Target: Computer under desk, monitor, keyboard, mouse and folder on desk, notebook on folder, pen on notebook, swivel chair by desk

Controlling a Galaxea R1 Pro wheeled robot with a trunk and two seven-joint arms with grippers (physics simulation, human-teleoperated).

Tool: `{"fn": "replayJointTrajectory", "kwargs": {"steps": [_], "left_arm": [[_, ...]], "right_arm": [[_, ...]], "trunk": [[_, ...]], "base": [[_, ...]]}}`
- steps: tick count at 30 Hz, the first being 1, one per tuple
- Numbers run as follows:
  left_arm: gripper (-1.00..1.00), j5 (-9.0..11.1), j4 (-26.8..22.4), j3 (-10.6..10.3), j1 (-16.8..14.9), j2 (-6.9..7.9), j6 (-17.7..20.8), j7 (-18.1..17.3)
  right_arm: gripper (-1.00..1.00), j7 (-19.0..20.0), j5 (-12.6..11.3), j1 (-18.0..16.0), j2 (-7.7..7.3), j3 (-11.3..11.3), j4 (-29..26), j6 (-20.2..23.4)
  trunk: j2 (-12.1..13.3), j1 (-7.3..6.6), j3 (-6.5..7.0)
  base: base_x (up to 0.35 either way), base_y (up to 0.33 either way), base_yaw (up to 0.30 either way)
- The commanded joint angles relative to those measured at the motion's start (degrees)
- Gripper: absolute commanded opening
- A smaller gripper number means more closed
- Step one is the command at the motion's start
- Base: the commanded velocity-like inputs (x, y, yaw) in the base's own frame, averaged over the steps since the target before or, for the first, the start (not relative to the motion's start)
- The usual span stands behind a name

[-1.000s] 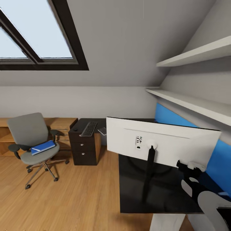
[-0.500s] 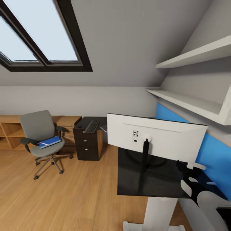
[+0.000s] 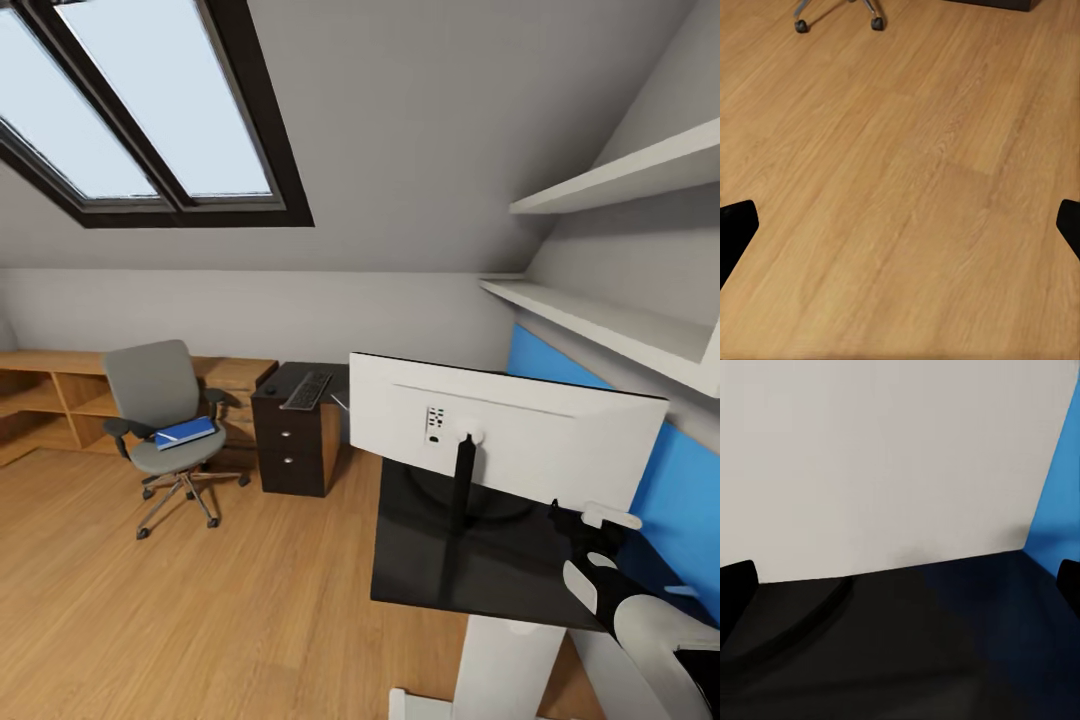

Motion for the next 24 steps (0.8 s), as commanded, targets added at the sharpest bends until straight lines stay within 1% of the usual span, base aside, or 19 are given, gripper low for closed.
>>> {"fn": "replayJointTrajectory", "kwargs": {"steps": [1, 24], "left_arm": [[1.0, 0.34, -0.04, -0.48, -0.07, 0.06, -0.18, 0.42], [1.0, 0.35, -0.04, -0.47, -0.07, 0.06, -0.19, 0.43]], "right_arm": [[1.0, -0.04, -0.31, -0.05, 0.0, 0.17, 0.03, -0.19], [1.0, 0.44, -0.49, -0.05, -0.08, 0.14, 0.03, -0.28]], "trunk": [[-0.07, 0.01, -0.09], [-0.07, 0.01, -0.08]], "base": [[-0.003, -0.01, 0.03], [0.0, -0.001, 0.003]]}}
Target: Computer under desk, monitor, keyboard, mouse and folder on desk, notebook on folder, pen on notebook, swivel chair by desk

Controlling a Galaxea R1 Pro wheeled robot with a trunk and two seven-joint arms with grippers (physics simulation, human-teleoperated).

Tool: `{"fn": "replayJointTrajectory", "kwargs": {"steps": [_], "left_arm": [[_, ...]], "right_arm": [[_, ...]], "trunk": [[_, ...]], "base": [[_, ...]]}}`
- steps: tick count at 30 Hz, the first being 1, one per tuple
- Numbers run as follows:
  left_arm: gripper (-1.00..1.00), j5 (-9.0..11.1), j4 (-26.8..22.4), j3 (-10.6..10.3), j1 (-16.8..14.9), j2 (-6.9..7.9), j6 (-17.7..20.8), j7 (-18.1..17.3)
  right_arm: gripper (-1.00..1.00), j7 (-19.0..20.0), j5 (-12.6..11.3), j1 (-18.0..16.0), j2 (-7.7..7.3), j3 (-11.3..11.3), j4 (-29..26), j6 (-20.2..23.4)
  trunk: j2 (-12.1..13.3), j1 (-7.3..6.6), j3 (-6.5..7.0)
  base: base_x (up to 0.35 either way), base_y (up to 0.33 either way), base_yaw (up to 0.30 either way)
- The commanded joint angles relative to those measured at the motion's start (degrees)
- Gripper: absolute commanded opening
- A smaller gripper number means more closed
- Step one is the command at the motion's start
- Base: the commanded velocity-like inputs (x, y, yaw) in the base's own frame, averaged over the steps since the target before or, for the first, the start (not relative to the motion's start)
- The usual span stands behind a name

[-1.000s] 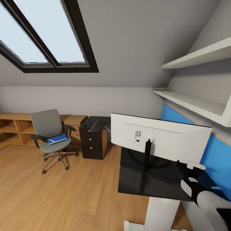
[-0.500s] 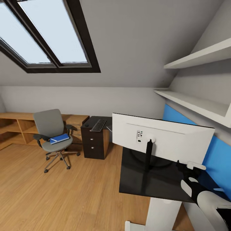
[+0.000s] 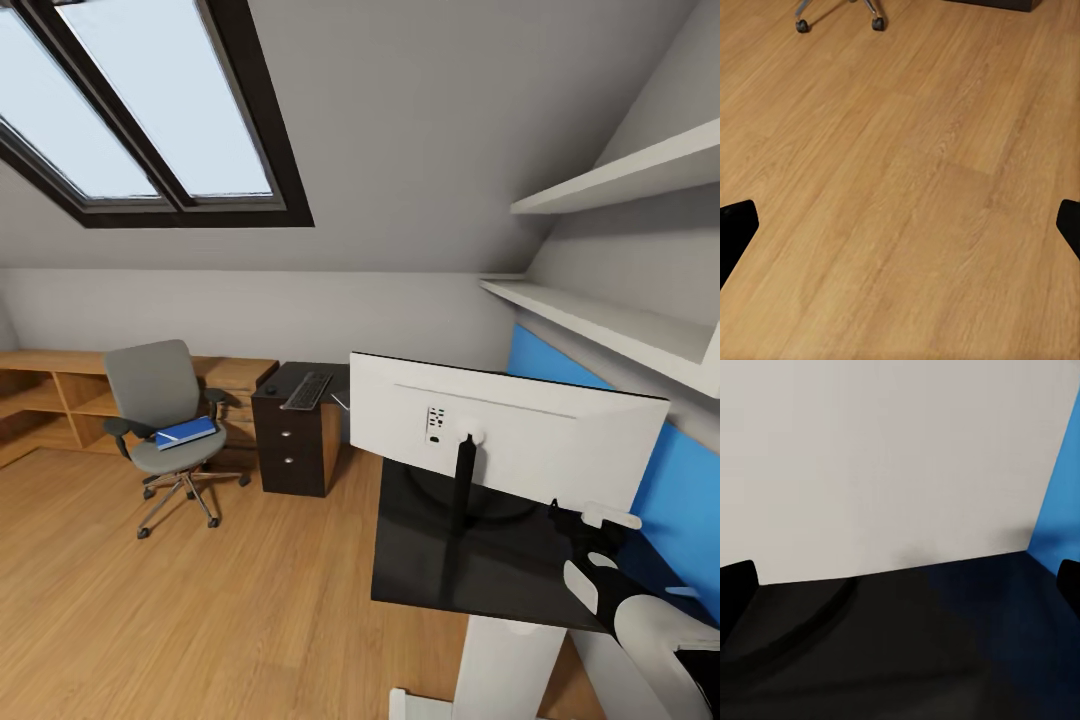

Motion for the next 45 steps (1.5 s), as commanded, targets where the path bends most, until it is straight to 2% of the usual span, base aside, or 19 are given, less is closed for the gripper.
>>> {"fn": "replayJointTrajectory", "kwargs": {"steps": [1, 8, 22, 45], "left_arm": [[1.0, 0.36, -0.05, -0.49, -0.06, 0.07, -0.17, 0.41], [1.0, 0.3, -0.05, -0.49, -0.06, 0.07, -0.23, 0.45], [1.0, 0.34, -0.05, -0.5, -0.06, 0.07, -0.25, 0.49], [1.0, 0.37, -0.05, -0.36, -0.06, 0.07, -0.25, 0.49]], "right_arm": [[1.0, -0.04, -0.31, -0.05, -0.01, 0.15, 0.03, -0.25], [1.0, 0.12, -0.24, -0.05, 0.05, 0.17, 0.1, -0.42], [1.0, 0.87, 0.04, -0.05, 1.07, 0.21, 0.08, -0.52], [1.0, 0.89, 0.13, -0.05, 1.04, 0.38, 0.03, -0.52]], "trunk": [[-0.07, 0.01, -0.09], [-0.07, 0.01, -0.09], [-0.07, 0.01, -0.09], [-0.07, 0.01, -0.09]], "base": [[0.0, 0.0, 0.0], [0.048, 0.0, 0.0], [0.251, 0.0, 0.0], [0.16, -0.011, 0.0]]}}
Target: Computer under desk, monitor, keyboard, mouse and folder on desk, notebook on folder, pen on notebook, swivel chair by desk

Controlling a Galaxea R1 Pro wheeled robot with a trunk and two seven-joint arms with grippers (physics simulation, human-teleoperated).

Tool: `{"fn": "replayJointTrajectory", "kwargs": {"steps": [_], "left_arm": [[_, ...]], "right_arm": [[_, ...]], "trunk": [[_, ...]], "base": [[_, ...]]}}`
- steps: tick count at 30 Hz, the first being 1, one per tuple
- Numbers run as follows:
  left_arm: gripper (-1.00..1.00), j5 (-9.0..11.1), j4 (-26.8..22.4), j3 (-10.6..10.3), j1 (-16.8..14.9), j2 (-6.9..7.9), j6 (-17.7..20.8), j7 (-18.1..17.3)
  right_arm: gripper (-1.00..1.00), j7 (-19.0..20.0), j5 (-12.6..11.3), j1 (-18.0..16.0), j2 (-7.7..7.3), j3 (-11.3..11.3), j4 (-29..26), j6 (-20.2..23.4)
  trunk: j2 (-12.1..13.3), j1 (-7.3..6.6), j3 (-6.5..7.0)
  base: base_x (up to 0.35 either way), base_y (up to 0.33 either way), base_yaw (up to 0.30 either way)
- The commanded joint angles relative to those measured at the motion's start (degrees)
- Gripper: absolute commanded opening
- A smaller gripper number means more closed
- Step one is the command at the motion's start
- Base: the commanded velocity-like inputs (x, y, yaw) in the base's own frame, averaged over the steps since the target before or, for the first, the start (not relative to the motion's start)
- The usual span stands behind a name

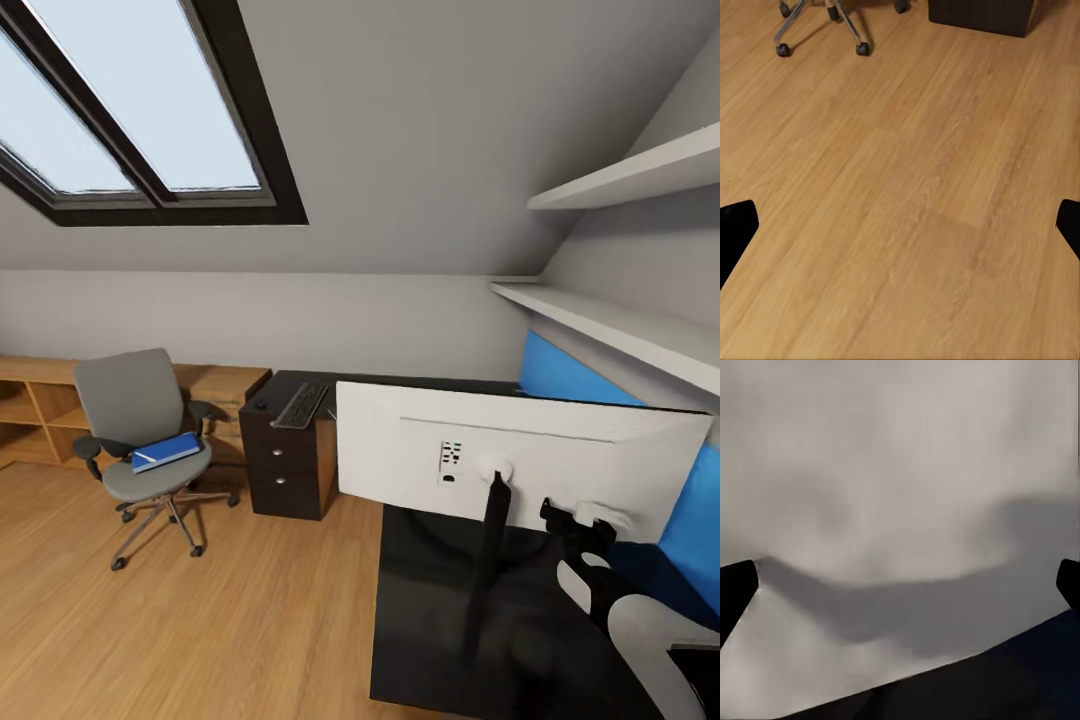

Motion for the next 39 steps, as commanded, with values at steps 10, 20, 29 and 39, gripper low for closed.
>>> {"fn": "replayJointTrajectory", "kwargs": {"steps": [10, 20, 29, 39], "left_arm": [[1.0, 0.36, -0.04, -0.54, -0.07, 0.06, -0.18, 0.41], [1.0, 0.36, -0.04, -0.47, -0.07, 0.06, -0.18, 0.41], [1.0, 0.44, 0.88, -0.34, -0.07, 0.12, -0.18, 0.41], [1.0, 0.45, 1.27, -0.44, -0.07, 0.07, -0.18, 0.41]], "right_arm": [[1.0, -0.03, -0.2, -0.06, 0.0, 0.38, 0.02, -0.14], [1.0, 1.49, 0.05, -0.06, -0.63, 0.45, 0.17, -0.11], [1.0, 1.46, 0.8, -0.06, -2.67, 0.47, 0.36, 0.35], [1.0, 1.46, 0.85, -0.06, -2.81, 0.47, 0.35, 0.37]], "trunk": [[-0.06, 0.04, -0.09], [-0.06, 0.04, -0.09], [-0.06, 0.04, -0.09], [-0.06, 0.04, -0.09]], "base": [[0.221, 0.0, 0.0], [0.099, 0.0, 0.0], [0.145, 0.0, 0.0], [0.146, 0.0, 0.0]]}}
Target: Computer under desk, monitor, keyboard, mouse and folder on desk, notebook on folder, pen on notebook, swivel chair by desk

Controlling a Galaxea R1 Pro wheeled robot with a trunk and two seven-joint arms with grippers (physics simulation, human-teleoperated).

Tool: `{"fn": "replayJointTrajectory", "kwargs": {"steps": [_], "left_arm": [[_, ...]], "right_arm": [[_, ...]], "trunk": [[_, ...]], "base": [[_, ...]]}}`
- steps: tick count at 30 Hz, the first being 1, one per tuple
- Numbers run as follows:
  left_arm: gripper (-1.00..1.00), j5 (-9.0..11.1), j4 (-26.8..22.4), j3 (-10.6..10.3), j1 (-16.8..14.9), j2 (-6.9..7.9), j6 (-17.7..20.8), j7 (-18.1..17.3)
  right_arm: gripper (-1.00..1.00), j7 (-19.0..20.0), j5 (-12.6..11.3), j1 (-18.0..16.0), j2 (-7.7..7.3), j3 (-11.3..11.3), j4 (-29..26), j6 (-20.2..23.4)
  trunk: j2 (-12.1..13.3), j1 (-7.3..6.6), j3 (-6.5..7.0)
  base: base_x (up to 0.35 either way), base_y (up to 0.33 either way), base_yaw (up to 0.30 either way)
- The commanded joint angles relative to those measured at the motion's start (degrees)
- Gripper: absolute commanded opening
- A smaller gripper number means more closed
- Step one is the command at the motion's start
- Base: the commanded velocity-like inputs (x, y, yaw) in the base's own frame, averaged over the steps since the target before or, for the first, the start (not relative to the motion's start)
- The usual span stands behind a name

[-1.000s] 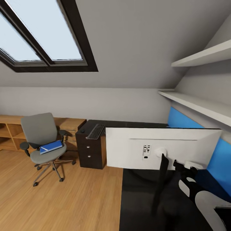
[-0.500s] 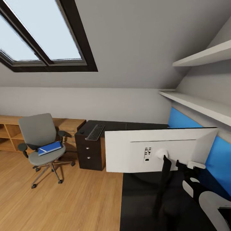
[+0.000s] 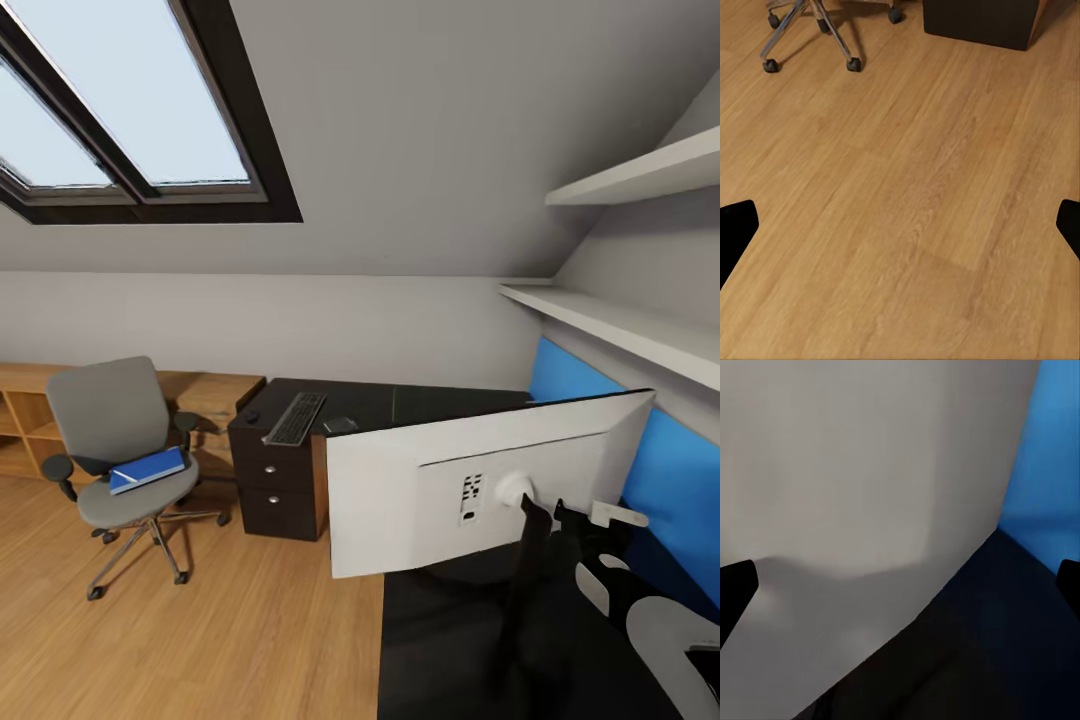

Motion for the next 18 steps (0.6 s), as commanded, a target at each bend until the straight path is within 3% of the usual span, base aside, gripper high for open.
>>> {"fn": "replayJointTrajectory", "kwargs": {"steps": [1, 6, 18], "left_arm": [[1.0, 0.3, -0.05, -0.52, -0.06, 0.06, -0.21, 0.41], [1.0, 0.26, -0.04, -0.56, -0.06, 0.06, -0.32, 0.41], [1.0, 0.03, -0.04, -0.61, -0.06, 0.06, -0.44, 0.41]], "right_arm": [[1.0, -0.08, -0.27, -0.06, 0.0, 0.21, 0.03, -0.17], [1.0, -0.08, -0.27, -0.06, -0.01, 0.21, -0.02, -0.17], [1.0, -0.08, -0.27, -0.06, 0.03, 0.21, -0.12, -0.17]], "trunk": [[-0.07, 0.02, -0.09], [-0.07, 0.02, -0.09], [-0.07, 0.02, -0.09]], "base": [[0.067, 0.0, 0.0], [0.164, 0.0, 0.0], [0.053, 0.0, 0.0]]}}
